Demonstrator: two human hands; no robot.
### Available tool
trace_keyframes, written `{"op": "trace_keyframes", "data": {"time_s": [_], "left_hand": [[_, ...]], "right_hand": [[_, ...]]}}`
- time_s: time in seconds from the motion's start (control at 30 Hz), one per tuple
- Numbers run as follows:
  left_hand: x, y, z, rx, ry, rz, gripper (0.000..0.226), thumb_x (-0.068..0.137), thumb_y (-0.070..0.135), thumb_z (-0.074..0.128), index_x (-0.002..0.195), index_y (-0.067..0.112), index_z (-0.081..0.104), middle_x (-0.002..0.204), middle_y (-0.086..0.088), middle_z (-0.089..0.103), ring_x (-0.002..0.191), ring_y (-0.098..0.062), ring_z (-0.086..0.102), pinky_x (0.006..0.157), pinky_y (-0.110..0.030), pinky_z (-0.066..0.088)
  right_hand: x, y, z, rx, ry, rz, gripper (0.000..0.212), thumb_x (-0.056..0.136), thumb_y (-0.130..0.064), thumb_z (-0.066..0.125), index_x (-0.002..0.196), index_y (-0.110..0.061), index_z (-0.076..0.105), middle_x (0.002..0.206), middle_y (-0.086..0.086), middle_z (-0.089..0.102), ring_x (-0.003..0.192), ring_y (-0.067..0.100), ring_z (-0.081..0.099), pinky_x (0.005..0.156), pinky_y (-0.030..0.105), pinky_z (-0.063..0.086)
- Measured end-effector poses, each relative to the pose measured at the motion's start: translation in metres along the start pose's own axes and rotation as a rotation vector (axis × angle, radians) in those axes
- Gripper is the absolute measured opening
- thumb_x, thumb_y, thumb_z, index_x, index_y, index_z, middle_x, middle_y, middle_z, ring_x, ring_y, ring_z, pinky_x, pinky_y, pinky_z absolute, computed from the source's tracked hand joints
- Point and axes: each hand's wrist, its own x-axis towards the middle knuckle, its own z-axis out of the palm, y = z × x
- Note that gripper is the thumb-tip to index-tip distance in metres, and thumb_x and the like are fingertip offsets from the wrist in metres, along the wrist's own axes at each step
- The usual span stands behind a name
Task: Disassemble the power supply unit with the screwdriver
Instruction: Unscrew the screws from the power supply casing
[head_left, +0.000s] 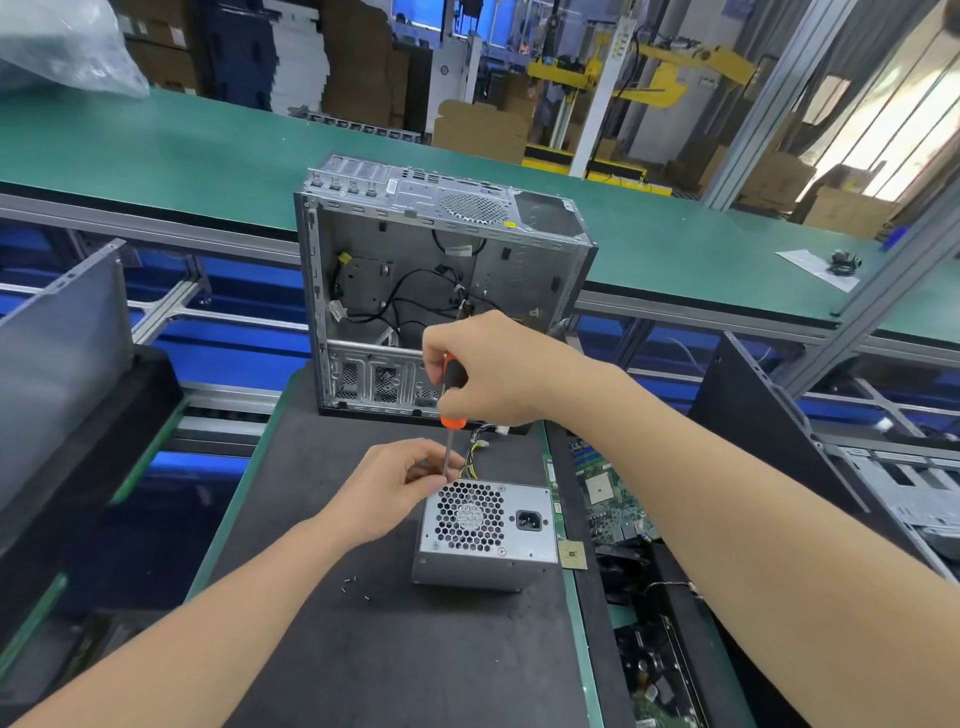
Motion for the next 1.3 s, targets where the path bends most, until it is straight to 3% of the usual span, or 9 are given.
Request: {"op": "trace_keyframes", "data": {"time_s": [0.23, 0.37, 0.57, 0.7, 0.83, 0.97, 1.07, 1.13, 1.3], "left_hand": [[0.011, 0.002, 0.006, 0.159, -0.026, 0.000, 0.039, 0.097, -0.008, 0.061, 0.083, 0.028, 0.066, 0.110, 0.010, 0.070, 0.100, 0.007, 0.064, 0.087, -0.006, 0.045], [0.014, -0.005, 0.009, 0.223, -0.056, 0.002, 0.044, 0.098, -0.006, 0.059, 0.087, 0.037, 0.065, 0.107, 0.018, 0.066, 0.103, 0.006, 0.061, 0.091, -0.007, 0.045], [0.021, -0.010, 0.007, 0.267, -0.114, -0.059, 0.027, 0.101, 0.003, 0.056, 0.102, 0.025, 0.071, 0.100, 0.031, 0.059, 0.100, 0.007, 0.061, 0.084, -0.005, 0.043], [0.022, -0.002, 0.005, 0.288, -0.139, -0.081, 0.030, 0.099, -0.002, 0.049, 0.101, 0.018, 0.072, 0.093, 0.016, 0.062, 0.092, -0.001, 0.063, 0.079, -0.002, 0.043], [0.024, 0.004, 0.006, 0.302, -0.181, -0.063, 0.026, 0.100, -0.003, 0.053, 0.110, 0.014, 0.070, 0.102, 0.007, 0.058, 0.093, -0.002, 0.062, 0.081, 0.001, 0.041], [0.016, 0.008, -0.004, 0.226, -0.121, -0.019, 0.022, 0.097, 0.002, 0.068, 0.109, 0.020, 0.071, 0.108, 0.006, 0.063, 0.099, 0.003, 0.068, 0.090, -0.011, 0.050], [0.005, 0.007, -0.012, 0.051, -0.093, -0.088, 0.028, 0.097, -0.002, 0.065, 0.113, 0.021, 0.069, 0.110, 0.000, 0.074, 0.106, -0.004, 0.074, 0.094, -0.018, 0.054], [0.001, 0.005, -0.011, 0.058, -0.059, -0.118, 0.025, 0.099, 0.001, 0.063, 0.108, 0.024, 0.071, 0.108, 0.006, 0.078, 0.104, -0.004, 0.074, 0.094, -0.020, 0.053], [-0.001, 0.006, -0.006, 0.153, 0.003, -0.127, 0.020, 0.095, 0.014, 0.070, 0.091, 0.034, 0.073, 0.096, 0.019, 0.078, 0.090, 0.000, 0.074, 0.077, -0.006, 0.049]], "right_hand": [[-0.007, 0.003, -0.004, 0.017, 0.044, 0.019, 0.015, 0.081, -0.022, 0.069, 0.094, -0.019, 0.062, 0.086, -0.009, 0.065, 0.073, 0.002, 0.052, 0.056, 0.024, 0.039], [-0.010, 0.005, -0.003, -0.003, 0.062, 0.012, 0.016, 0.082, -0.022, 0.069, 0.096, -0.018, 0.062, 0.086, -0.009, 0.064, 0.074, 0.004, 0.051, 0.055, 0.020, 0.035], [-0.012, 0.006, 0.000, 0.032, 0.098, 0.037, 0.016, 0.081, -0.021, 0.067, 0.095, -0.017, 0.060, 0.086, -0.004, 0.066, 0.078, 0.014, 0.056, 0.062, 0.031, 0.047], [-0.015, 0.008, 0.003, 0.035, 0.131, 0.032, 0.017, 0.081, -0.022, 0.066, 0.095, -0.016, 0.060, 0.084, -0.003, 0.065, 0.080, 0.019, 0.059, 0.069, 0.035, 0.053], [-0.018, 0.011, 0.007, 0.054, 0.166, 0.059, 0.018, 0.081, -0.024, 0.067, 0.094, -0.016, 0.059, 0.085, -0.002, 0.066, 0.081, 0.021, 0.062, 0.070, 0.037, 0.056], [-0.020, 0.015, 0.009, 0.084, 0.209, 0.093, 0.019, 0.079, -0.026, 0.067, 0.093, -0.017, 0.058, 0.083, -0.004, 0.064, 0.077, 0.012, 0.057, 0.063, 0.033, 0.051], [-0.020, 0.018, 0.007, 0.089, 0.256, 0.121, 0.018, 0.078, -0.027, 0.068, 0.088, -0.019, 0.057, 0.080, -0.006, 0.062, 0.074, 0.013, 0.056, 0.058, 0.031, 0.045], [-0.021, 0.019, 0.007, 0.091, 0.263, 0.134, 0.018, 0.078, -0.028, 0.068, 0.088, -0.019, 0.056, 0.080, -0.005, 0.063, 0.073, 0.016, 0.059, 0.057, 0.030, 0.046], [-0.021, 0.020, 0.011, 0.087, 0.242, 0.144, 0.018, 0.079, -0.029, 0.067, 0.090, -0.019, 0.057, 0.083, -0.003, 0.064, 0.076, 0.017, 0.060, 0.058, 0.031, 0.049]]}}
